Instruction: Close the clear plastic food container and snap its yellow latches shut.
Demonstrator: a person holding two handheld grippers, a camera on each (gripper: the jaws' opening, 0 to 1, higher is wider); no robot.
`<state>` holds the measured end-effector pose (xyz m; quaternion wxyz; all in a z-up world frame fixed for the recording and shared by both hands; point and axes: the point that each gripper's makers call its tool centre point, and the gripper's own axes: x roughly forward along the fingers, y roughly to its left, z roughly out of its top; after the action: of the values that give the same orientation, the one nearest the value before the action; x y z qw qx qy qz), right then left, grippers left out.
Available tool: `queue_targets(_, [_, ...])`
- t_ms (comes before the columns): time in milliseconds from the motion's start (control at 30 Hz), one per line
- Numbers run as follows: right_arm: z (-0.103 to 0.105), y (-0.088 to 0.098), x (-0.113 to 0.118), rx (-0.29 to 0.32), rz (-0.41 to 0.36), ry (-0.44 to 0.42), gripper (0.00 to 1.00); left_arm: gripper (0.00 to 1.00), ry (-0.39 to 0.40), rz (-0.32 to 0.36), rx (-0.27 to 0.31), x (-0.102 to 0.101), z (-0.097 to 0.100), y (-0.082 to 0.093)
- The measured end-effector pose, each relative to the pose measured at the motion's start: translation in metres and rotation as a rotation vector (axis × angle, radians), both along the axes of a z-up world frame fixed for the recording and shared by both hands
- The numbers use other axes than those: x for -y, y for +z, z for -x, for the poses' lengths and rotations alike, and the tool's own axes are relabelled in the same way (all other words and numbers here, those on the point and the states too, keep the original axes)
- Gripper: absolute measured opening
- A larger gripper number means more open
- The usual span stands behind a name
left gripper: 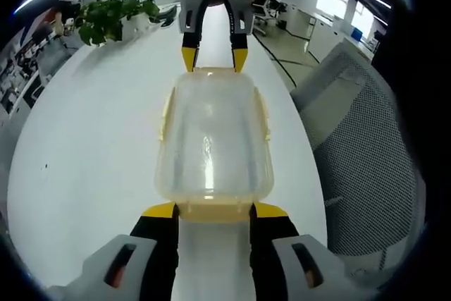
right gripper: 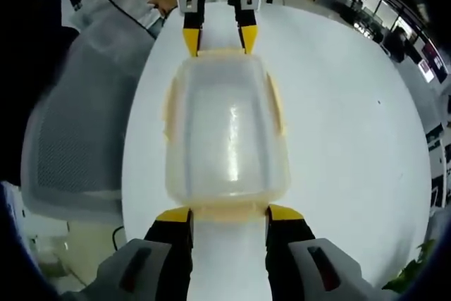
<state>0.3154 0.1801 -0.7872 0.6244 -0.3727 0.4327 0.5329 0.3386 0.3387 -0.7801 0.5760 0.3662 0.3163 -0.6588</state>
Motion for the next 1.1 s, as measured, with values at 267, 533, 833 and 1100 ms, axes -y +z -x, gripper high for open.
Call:
queue_targets(267, [0.000, 0.001, 0.002, 0.011, -0.008, -0.005, 0.40, 0.39, 0.001, 0.017, 0.027, 0.000, 0.000, -0.001])
queue_targets(533, [0.004, -0.003, 0.009, 0.006, 0.027, -0.043, 0.34, 0.39, 0.025, 0.019, 0.040, -0.001, -0.001, 0.000])
queue_targets(833, [0.004, 0.007, 0.012, -0.050, -0.053, -0.200, 0.36, 0.41, 0.080, 0.031, 0.018, -0.007, -0.004, 0.004])
queue_targets(1100, [0.001, 0.022, 0.012, -0.160, -0.271, -0.585, 0.36, 0.40, 0.338, 0.127, -0.099, -0.016, 0.002, 0.015])
